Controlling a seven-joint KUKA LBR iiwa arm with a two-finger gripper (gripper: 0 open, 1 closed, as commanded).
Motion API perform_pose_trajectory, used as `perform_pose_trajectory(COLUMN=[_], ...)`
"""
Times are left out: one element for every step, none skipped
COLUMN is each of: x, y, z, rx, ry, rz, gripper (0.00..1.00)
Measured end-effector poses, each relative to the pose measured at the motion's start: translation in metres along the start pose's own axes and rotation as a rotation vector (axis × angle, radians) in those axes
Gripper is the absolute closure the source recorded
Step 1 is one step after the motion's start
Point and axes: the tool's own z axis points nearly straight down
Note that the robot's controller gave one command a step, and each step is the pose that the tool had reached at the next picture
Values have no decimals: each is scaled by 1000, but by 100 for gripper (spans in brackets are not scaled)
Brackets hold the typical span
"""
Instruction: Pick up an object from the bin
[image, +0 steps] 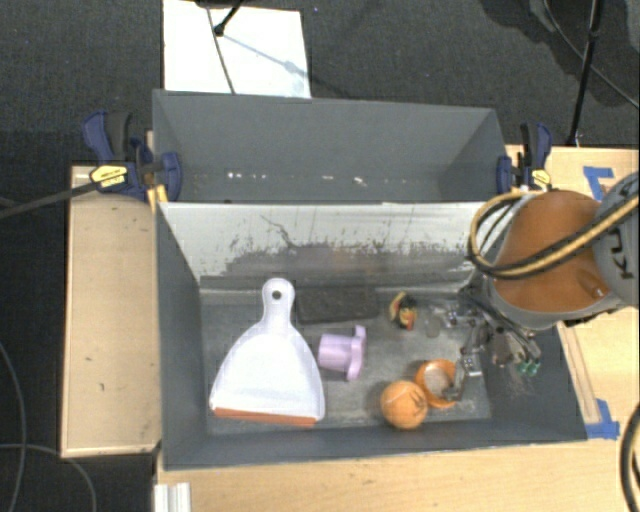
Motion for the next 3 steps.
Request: perform_pose_trajectory(x=[-4,-17,-5], y=[-1,-4,-6], z=[33,49,47], rx=[0,-1,-2], ry=[-6,7,-8], rz=[4,64,32], gripper=[0,0,100])
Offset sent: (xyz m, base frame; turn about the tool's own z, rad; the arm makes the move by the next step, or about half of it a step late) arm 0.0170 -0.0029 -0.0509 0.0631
